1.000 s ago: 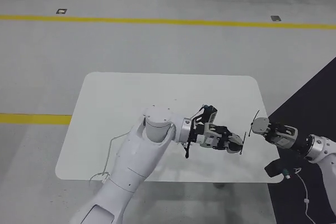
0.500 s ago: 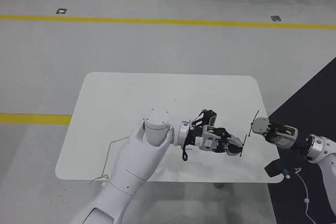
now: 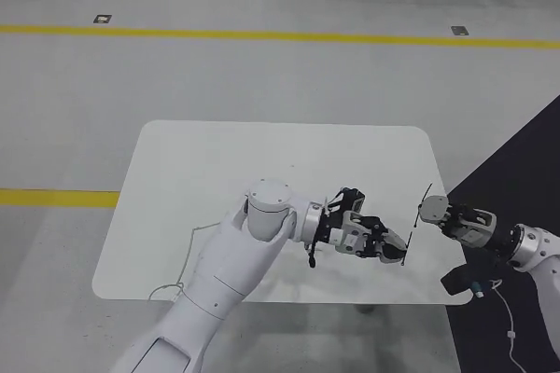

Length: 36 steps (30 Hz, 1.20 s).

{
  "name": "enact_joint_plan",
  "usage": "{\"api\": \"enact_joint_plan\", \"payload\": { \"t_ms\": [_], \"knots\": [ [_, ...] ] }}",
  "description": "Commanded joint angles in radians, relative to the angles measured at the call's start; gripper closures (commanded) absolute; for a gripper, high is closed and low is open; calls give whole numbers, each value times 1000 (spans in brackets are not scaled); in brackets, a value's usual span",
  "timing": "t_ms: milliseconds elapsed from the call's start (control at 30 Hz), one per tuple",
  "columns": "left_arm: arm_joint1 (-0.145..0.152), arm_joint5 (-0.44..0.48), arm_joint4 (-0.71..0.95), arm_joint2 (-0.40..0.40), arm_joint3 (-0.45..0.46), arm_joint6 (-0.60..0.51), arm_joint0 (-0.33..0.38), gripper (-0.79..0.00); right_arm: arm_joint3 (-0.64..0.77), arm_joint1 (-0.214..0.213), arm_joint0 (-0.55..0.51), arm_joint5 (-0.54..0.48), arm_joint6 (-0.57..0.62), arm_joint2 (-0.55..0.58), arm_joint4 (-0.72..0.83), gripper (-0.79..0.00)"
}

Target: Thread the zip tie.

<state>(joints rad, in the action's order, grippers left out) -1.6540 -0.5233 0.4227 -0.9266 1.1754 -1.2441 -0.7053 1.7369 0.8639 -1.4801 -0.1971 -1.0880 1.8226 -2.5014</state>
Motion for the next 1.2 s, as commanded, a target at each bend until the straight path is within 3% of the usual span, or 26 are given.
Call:
{"api": "enact_joint_plan", "payload": {
  "t_ms": [0, 1167],
  "knots": [
    [2, 14, -2, 6, 0, -4, 6, 0, 0, 0, 0, 0, 0, 0, 0, 0],
    [30, 30, 56, 58, -10, 36, 39, 0, 1, -23, 2, -50, -3, -22, 9, 0]
  ]
}}
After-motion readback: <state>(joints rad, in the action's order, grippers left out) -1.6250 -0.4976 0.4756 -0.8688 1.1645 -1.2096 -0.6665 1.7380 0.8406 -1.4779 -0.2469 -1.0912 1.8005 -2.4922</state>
